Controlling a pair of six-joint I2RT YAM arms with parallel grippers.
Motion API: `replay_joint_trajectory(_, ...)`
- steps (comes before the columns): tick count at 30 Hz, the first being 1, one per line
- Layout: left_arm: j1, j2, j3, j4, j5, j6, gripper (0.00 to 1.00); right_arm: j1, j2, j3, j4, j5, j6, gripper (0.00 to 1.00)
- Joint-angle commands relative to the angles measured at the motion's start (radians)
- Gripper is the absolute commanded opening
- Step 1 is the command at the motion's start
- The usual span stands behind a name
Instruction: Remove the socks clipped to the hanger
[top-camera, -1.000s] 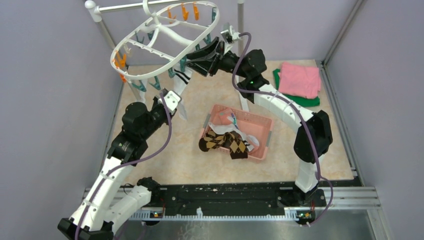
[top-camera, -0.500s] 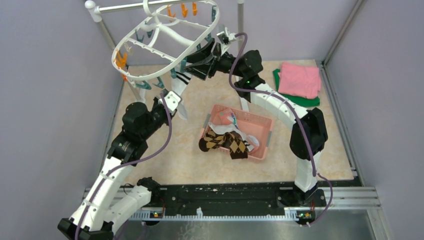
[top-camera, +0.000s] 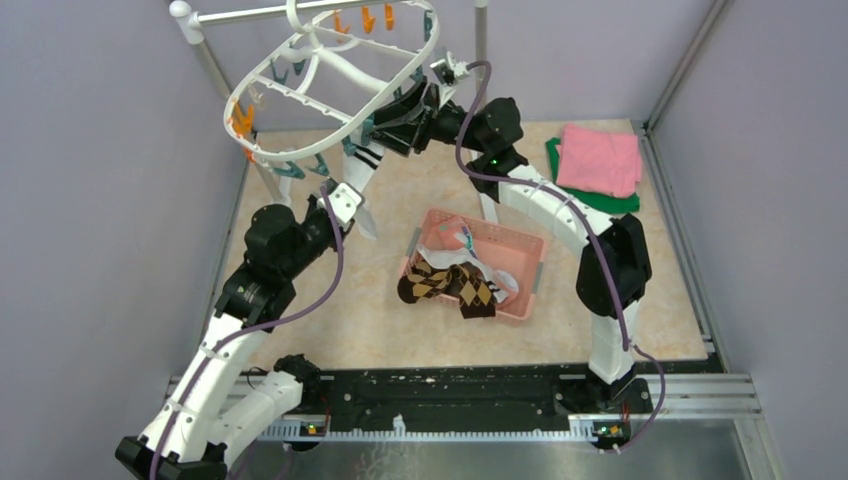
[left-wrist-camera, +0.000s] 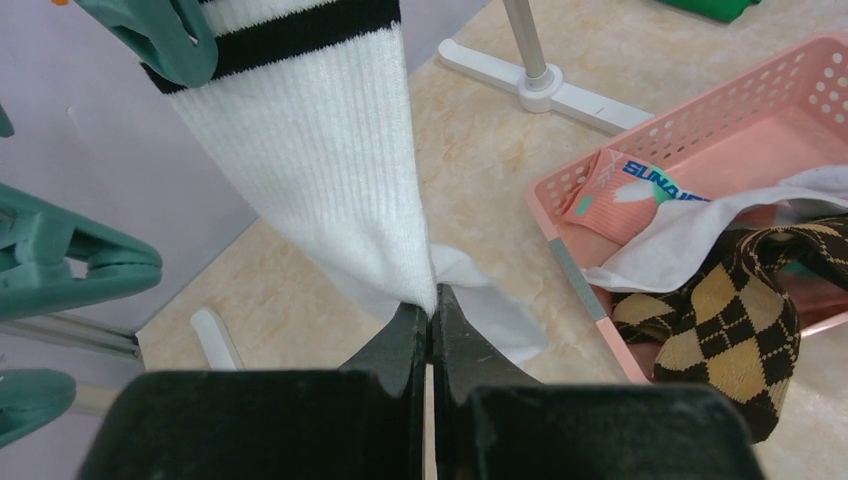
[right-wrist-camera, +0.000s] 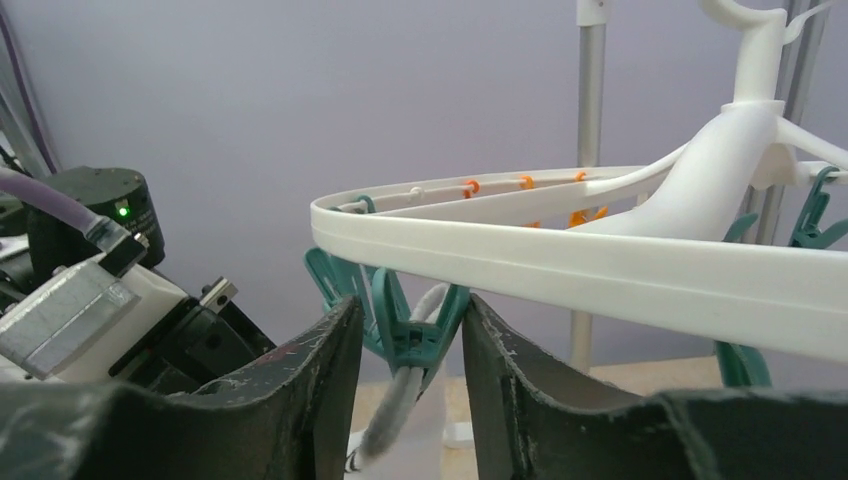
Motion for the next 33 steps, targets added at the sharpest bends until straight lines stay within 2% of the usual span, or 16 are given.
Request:
replay_joint_trajectory(1,0.002,-0.012,0.032,0.022,0.017,-0.003,0.00,0.003,0.021,0.069,0.052,-0.003,0.037,0.35)
replay_joint_trajectory(5,0.002,-0.011,0.027,0.022,0.020,-0.004,0.00,0.003,0.024,0.078,0.049,-0.011,0.044,0.05)
replay_joint_trajectory(6,0.002,-0.012,0.023,0.020,0.022,-0.003,0.00,0.003,0.024,0.077,0.047,-0.012,0.045,0.00)
replay_joint_trajectory(12,0.002,-0.016,-0.056,-0.027,0.094,0.030,0.00,0.005,0.012,0.063,0.003,-0.016,0.020,0.00)
replay_joint_trajectory(17,0.001,0.025,-0.072,0.029,0.215,0.029,0.00,0.005,0.007,0.061,-0.057,-0.001,-0.008,0.00)
replay_joint_trajectory(20,-0.016,0.117,-0.011,0.043,0.298,0.026,0.00,0.005,-0.008,0.059,-0.134,0.035,-0.017,0.07)
replay_joint_trajectory(21,-0.026,0.149,0.008,0.043,0.305,0.035,0.00,0.006,-0.021,0.051,-0.164,0.055,-0.022,0.12)
replay_joint_trajectory(23,-0.038,0.198,0.032,0.043,0.319,0.069,0.00,0.007,-0.058,0.006,-0.219,0.104,-0.039,0.31)
replay_joint_trajectory(25,-0.040,0.227,0.028,0.065,0.330,0.106,0.00,0.005,-0.111,-0.061,-0.257,0.136,-0.078,0.42)
replay_joint_trajectory(28,-0.050,0.251,0.020,0.096,0.346,0.122,0.00,-0.005,-0.210,-0.186,-0.281,0.212,-0.117,0.68)
replay_joint_trajectory(29,-0.061,0.261,0.021,0.106,0.346,0.122,0.00,-0.009,-0.244,-0.227,-0.284,0.242,-0.125,0.92)
replay_joint_trajectory(30,-0.079,0.270,0.022,0.117,0.340,0.123,0.00,-0.012,-0.279,-0.271,-0.286,0.276,-0.131,0.98)
replay_joint_trajectory(33,-0.135,0.303,0.031,0.136,0.312,0.138,0.00,-0.019,-0.394,-0.369,-0.326,0.405,-0.149,0.99)
